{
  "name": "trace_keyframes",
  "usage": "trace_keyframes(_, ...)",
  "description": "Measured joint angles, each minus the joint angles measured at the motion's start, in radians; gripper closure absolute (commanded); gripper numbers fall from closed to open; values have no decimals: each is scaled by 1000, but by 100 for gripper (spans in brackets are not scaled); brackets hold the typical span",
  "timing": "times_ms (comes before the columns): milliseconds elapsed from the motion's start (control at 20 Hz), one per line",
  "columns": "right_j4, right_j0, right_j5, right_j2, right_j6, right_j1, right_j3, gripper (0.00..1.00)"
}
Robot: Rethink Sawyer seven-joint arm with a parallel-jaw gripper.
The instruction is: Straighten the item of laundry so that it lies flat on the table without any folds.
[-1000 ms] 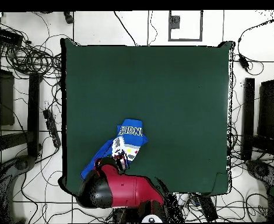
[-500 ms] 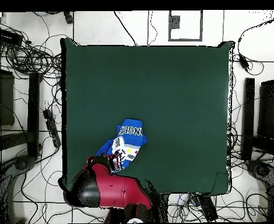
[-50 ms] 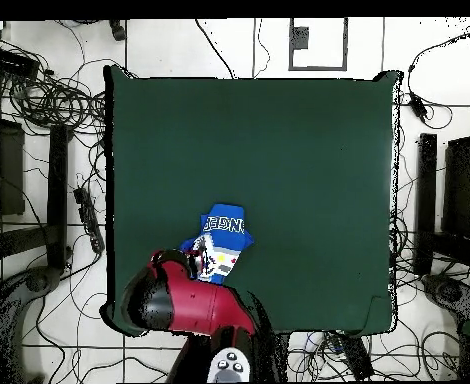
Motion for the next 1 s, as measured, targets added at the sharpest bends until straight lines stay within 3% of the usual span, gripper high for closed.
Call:
trace_keyframes(500,37,-43,-18,0,0,87,-4,0)
trace_keyframes(1000,69,-30,-18,-3,0,136,-18,0)
